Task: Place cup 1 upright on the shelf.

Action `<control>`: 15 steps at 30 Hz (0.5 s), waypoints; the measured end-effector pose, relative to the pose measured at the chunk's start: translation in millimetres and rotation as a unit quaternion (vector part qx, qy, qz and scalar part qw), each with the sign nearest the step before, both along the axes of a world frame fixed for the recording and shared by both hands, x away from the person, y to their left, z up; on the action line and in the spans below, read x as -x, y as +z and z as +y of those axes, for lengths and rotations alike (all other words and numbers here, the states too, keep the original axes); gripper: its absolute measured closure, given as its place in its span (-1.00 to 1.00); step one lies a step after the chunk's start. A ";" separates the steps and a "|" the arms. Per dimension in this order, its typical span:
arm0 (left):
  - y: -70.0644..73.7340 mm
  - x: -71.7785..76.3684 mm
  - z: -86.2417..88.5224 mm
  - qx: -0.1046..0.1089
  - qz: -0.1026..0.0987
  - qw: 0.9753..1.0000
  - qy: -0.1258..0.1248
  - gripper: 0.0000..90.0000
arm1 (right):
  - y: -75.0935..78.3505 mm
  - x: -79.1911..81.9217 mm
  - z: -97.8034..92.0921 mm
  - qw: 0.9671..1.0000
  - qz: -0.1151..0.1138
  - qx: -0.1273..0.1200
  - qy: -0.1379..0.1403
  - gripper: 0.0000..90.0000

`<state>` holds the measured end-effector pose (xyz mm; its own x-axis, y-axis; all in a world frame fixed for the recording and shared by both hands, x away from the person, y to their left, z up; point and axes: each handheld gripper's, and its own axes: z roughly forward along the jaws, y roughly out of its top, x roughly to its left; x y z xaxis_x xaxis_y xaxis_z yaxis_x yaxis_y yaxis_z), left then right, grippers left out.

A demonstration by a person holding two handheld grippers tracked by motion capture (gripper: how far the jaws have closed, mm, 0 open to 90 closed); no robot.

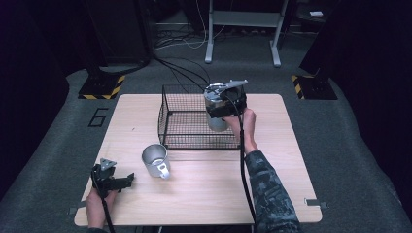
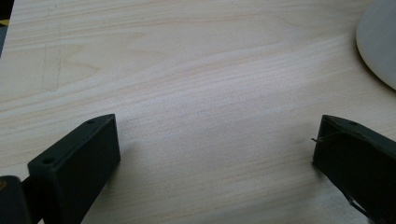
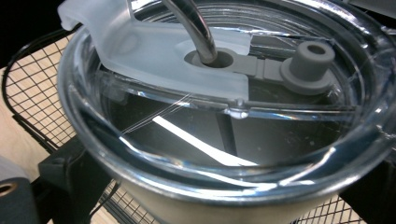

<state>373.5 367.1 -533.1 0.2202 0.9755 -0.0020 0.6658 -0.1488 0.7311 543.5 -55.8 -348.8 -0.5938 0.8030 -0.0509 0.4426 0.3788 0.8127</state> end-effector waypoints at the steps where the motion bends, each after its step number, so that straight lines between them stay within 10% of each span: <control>1: 0.0 0.1 -0.1 0.000 0.000 1.000 0.000 -0.99 | -1.6 -0.7 0.9 1.000 0.003 -0.002 -0.003 -0.93; 15: 0.0 0.1 -0.1 0.001 0.001 1.000 0.000 -0.99 | -21.8 -11.2 7.8 0.999 0.030 0.001 -0.019 -0.93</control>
<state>373.4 366.9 -533.1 0.2199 0.9755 -0.0036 0.6667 -0.1476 0.7306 554.7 -48.0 -370.5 -0.5653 0.8247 -0.0181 0.5046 0.3631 0.7833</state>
